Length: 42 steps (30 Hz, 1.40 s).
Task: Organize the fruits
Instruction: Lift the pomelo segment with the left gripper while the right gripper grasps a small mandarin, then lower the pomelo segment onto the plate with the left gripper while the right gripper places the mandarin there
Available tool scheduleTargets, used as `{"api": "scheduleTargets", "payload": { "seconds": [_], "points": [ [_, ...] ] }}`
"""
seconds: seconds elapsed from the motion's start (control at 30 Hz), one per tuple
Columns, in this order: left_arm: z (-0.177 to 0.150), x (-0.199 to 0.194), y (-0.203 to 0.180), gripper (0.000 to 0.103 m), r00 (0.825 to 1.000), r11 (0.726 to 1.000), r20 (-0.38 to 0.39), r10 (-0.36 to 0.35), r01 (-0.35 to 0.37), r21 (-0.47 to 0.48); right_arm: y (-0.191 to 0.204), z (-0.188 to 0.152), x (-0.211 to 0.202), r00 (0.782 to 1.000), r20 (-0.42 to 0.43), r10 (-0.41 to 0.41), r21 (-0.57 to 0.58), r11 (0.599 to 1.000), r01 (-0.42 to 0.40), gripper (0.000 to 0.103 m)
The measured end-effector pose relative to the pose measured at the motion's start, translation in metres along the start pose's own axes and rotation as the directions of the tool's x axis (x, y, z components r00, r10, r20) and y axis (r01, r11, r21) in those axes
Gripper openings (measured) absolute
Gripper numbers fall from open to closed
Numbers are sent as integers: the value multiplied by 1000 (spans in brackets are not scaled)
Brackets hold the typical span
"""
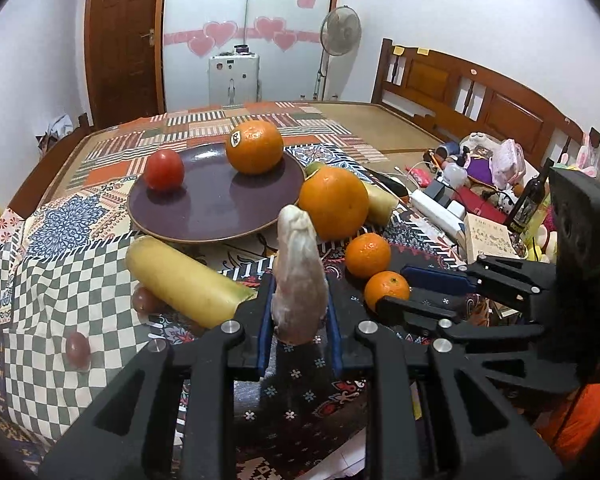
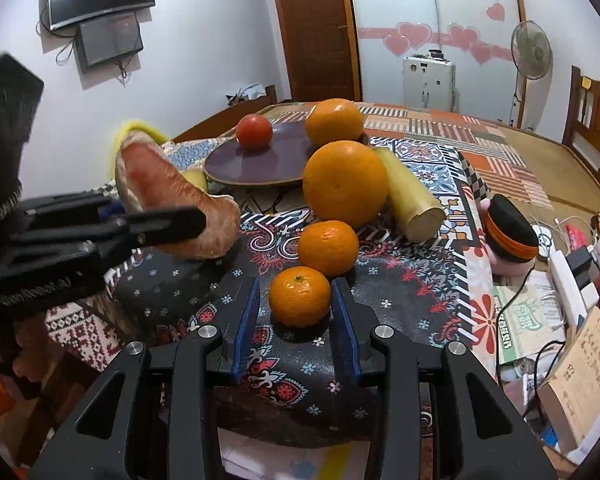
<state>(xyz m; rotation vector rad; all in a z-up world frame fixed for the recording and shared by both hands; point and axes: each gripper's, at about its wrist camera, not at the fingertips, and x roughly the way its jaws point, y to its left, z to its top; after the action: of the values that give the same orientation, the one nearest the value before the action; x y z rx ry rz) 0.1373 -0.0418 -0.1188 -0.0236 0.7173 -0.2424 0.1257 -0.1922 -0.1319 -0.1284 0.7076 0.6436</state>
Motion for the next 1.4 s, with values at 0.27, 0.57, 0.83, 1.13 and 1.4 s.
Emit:
{"api": "scheduleTargets", "payload": {
  "seconds": [0.27, 0.57, 0.83, 1.13, 1.4],
  "points": [
    [8, 1, -1, 22, 1000, 1000, 11, -4, 4, 6, -6, 2, 9, 1000, -19, 18, 35, 999, -17, 32],
    [38, -12, -1, 22, 996, 999, 92, 9, -13, 37, -9, 20, -13, 997, 65, 34, 36, 999, -36, 31],
    [65, -25, 13, 22, 987, 997, 155, 45, -53, 47, -11, 49, -15, 992, 126, 20, 15, 1000, -22, 31],
    [78, -11, 52, 22, 987, 996, 137, 86, -86, -1, -9, 78, 4, 989, 148, 20, -25, 1000, -17, 32],
    [89, 15, 85, 22, 987, 992, 96, 128, -127, -18, -10, 105, 31, 991, 133, 15, -62, 998, -7, 32]
  ]
}}
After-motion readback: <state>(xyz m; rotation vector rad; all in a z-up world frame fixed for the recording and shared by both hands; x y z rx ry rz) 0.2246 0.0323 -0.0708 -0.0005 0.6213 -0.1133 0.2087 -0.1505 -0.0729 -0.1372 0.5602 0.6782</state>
